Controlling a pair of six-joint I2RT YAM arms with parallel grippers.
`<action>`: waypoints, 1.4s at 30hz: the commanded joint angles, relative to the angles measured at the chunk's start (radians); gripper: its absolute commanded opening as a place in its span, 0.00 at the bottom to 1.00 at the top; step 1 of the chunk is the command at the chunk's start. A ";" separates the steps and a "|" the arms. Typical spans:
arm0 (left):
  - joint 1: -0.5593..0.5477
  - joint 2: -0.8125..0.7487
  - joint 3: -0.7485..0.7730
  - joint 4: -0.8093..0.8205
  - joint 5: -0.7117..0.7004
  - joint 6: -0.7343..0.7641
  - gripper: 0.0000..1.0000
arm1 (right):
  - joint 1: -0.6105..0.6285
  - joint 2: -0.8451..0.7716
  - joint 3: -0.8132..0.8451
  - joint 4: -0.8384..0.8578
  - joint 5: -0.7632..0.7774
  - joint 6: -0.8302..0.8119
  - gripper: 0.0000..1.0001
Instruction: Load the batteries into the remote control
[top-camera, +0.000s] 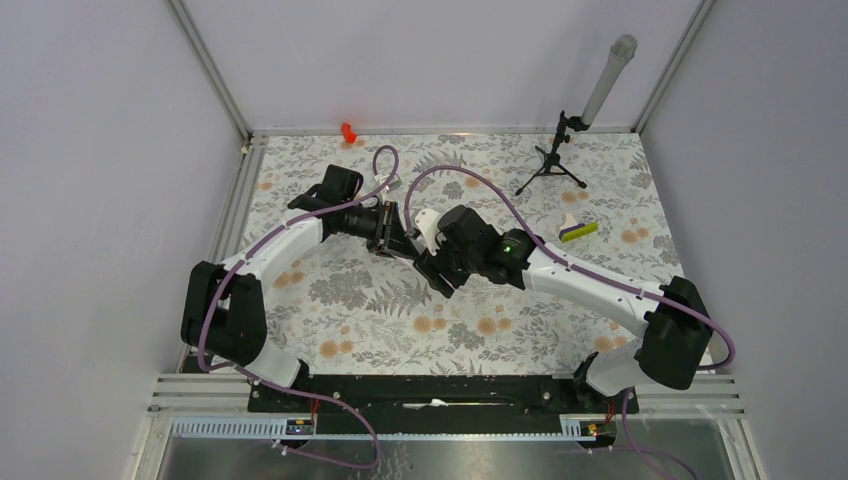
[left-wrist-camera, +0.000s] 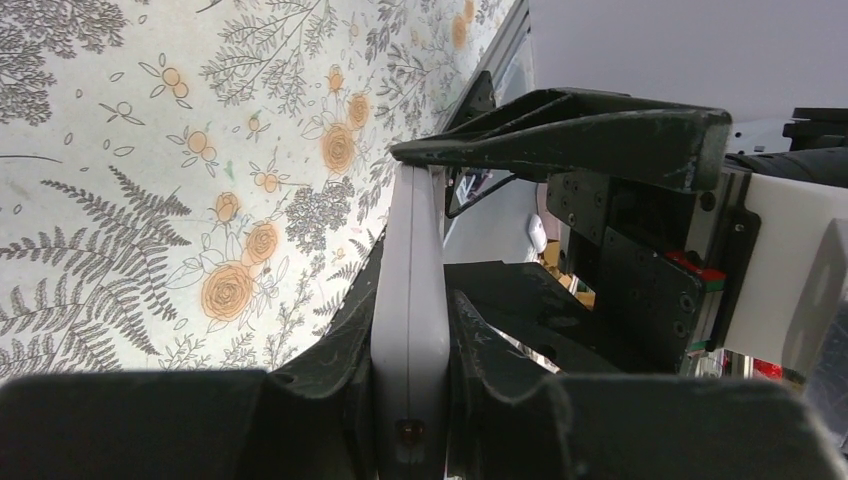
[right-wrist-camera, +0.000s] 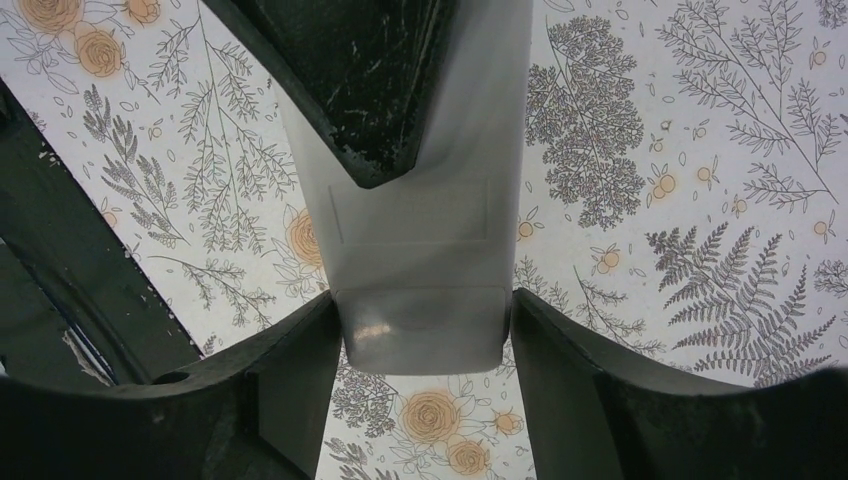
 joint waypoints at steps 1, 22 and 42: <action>-0.002 -0.039 0.024 0.002 0.133 -0.023 0.00 | -0.001 0.014 0.035 0.059 0.046 0.017 0.69; 0.020 -0.027 0.065 -0.025 0.133 -0.006 0.00 | -0.024 -0.098 0.042 0.095 -0.057 0.060 1.00; 0.073 -0.130 0.023 0.392 0.134 -0.472 0.00 | -0.322 -0.307 0.003 0.294 -0.297 0.774 1.00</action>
